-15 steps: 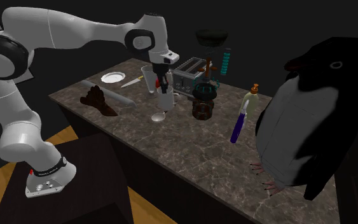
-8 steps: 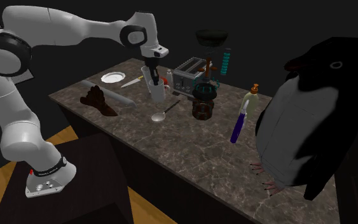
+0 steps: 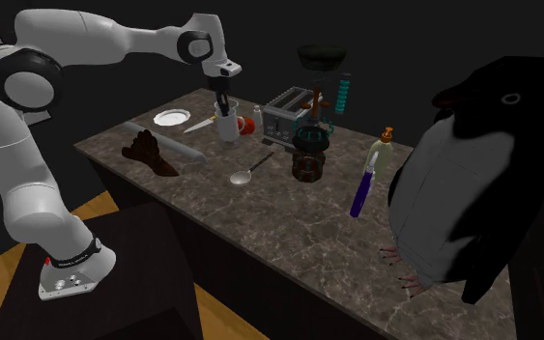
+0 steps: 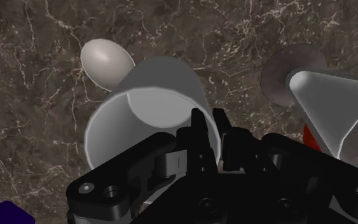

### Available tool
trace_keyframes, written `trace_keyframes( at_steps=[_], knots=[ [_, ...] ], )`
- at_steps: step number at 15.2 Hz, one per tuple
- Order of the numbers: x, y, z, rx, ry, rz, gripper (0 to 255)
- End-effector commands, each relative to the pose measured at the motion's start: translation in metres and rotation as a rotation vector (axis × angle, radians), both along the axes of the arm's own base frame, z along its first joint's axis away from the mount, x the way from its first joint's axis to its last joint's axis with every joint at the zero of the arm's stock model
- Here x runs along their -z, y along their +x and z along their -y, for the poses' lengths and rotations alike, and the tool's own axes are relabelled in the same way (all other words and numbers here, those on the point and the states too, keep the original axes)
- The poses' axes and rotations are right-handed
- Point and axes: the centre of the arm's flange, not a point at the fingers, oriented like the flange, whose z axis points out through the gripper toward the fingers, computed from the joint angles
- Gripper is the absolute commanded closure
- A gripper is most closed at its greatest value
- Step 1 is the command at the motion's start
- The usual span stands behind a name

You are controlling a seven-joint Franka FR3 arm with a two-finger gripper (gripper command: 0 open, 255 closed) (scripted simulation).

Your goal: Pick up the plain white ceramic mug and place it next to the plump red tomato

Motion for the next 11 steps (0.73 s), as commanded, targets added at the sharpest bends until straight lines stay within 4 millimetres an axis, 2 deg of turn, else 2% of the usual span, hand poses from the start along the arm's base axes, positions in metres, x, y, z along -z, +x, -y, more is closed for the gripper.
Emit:
trace_keyframes(
  at_steps=[1, 10, 11],
  knots=[
    [-0.001, -0.006, -0.027, 0.001, 0.0, 0.0, 255],
    [-0.001, -0.027, -0.148, 0.001, 0.0, 0.0, 255],
    [0.004, -0.027, -0.148, 0.001, 0.0, 0.0, 255]
  ],
)
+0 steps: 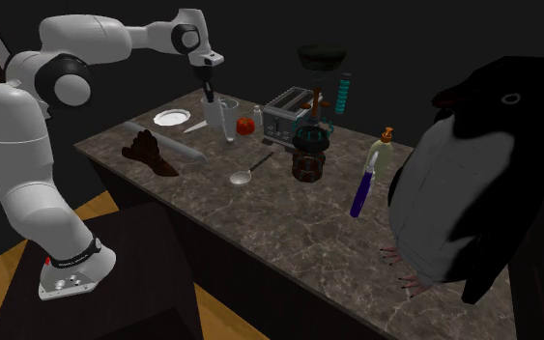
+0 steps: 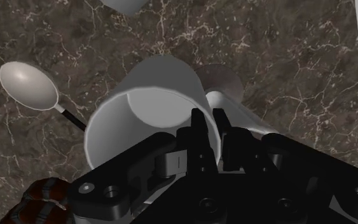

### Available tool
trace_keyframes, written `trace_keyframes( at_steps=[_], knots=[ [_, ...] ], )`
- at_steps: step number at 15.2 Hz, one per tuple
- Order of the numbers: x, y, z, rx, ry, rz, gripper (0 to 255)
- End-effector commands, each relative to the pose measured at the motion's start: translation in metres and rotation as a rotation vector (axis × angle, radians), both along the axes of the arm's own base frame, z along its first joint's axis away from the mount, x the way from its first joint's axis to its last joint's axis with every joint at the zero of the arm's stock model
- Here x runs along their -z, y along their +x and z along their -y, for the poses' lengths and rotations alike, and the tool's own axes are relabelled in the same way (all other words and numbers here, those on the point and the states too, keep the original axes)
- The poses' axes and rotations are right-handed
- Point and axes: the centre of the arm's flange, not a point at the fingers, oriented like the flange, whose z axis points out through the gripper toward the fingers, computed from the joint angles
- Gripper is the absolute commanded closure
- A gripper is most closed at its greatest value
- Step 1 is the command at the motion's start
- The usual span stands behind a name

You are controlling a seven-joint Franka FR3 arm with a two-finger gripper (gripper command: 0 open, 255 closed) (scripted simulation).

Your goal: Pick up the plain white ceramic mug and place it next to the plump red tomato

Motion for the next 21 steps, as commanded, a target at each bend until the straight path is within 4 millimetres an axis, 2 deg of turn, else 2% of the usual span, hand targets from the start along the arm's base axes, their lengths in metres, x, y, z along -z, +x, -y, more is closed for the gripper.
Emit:
trace_keyframes(
  at_steps=[1, 21],
  knots=[
    [0.008, -0.002, -0.007, 0.002, 0.0, 0.0, 255],
    [0.113, -0.002, -0.007, 0.002, 0.0, 0.0, 255]
  ],
)
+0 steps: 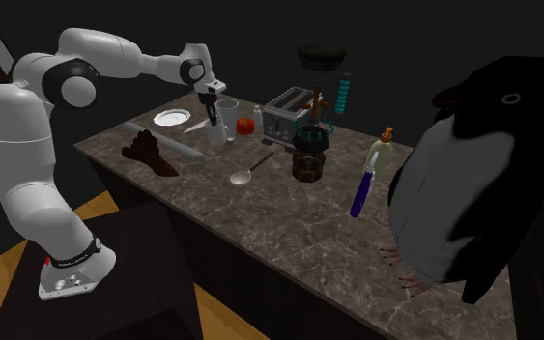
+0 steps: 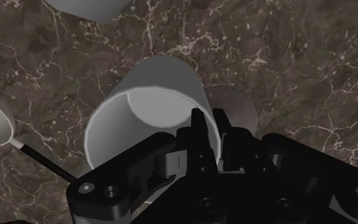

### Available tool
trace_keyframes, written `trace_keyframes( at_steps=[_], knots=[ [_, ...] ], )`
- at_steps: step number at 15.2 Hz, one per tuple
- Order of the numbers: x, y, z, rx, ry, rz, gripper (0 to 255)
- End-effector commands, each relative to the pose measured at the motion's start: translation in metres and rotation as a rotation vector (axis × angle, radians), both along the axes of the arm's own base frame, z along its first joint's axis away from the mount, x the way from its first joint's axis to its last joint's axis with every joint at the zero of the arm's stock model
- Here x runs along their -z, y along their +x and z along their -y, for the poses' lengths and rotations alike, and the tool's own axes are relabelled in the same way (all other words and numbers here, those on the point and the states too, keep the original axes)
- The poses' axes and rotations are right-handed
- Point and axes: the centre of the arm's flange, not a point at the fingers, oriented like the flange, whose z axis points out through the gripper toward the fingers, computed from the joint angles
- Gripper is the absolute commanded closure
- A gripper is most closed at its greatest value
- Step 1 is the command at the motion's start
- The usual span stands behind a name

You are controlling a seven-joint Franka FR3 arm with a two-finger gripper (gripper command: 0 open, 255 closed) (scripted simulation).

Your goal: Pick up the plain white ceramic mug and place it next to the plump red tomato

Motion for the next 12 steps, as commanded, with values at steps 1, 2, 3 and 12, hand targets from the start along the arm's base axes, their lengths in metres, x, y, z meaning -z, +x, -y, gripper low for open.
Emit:
trace_keyframes(
  at_steps=[1, 2, 3, 12],
  knots=[
    [0.011, 0.001, 0.0, 0.0, 0.0, 0.0, 255],
    [0.016, 0.001, 0.0, 0.0, 0.0, 0.0, 255],
    [0.022, 0.001, 0.0, 0.0, 0.0, 0.0, 255],
    [0.055, 0.001, 0.0, 0.0, 0.0, 0.0, 255]
  ],
)
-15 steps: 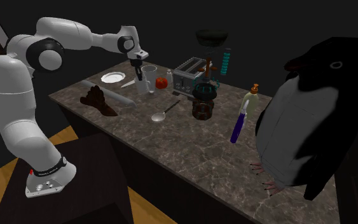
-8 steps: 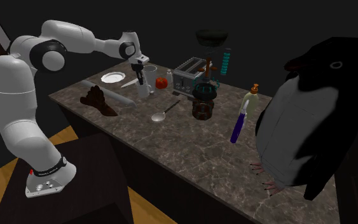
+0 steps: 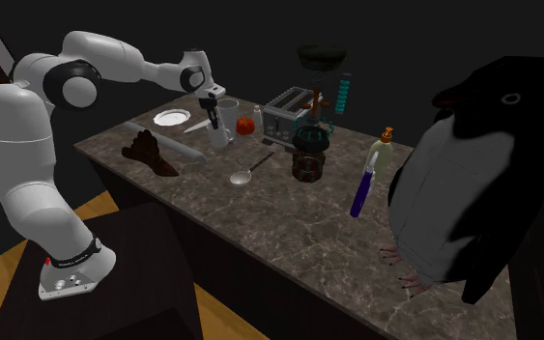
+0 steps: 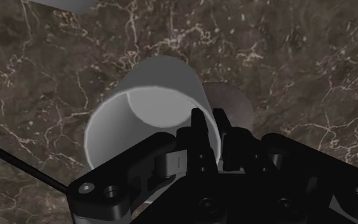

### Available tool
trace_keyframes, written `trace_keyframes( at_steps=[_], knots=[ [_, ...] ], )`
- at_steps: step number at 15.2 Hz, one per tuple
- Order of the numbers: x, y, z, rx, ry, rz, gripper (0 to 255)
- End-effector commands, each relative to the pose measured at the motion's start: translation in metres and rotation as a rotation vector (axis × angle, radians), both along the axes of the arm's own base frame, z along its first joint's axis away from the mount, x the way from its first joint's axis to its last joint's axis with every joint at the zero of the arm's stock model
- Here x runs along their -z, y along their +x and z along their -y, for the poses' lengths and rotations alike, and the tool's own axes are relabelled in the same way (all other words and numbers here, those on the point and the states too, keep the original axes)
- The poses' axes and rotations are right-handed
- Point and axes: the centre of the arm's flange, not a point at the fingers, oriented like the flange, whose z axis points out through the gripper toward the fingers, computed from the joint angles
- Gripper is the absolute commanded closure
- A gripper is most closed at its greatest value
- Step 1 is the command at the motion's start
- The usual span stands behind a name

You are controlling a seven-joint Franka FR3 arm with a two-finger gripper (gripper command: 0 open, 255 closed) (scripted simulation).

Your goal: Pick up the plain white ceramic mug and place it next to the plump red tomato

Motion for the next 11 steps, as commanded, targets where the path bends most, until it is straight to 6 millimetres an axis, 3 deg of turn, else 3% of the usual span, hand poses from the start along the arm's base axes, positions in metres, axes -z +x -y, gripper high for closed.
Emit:
trace_keyframes(
  at_steps=[1, 5, 6, 11],
  knots=[
    [0.0328, 0.0027, 0.0037, 0.009, -0.031, -0.048, 255],
    [0.0328, 0.0027, 0.0037, 0.009, -0.031, -0.048, 255],
    [0.036, -0.0009, -0.0002, 0.008, -0.031, -0.049, 0],
    [0.0328, 0.0027, 0.0038, 0.009, -0.031, -0.048, 0]
  ],
)
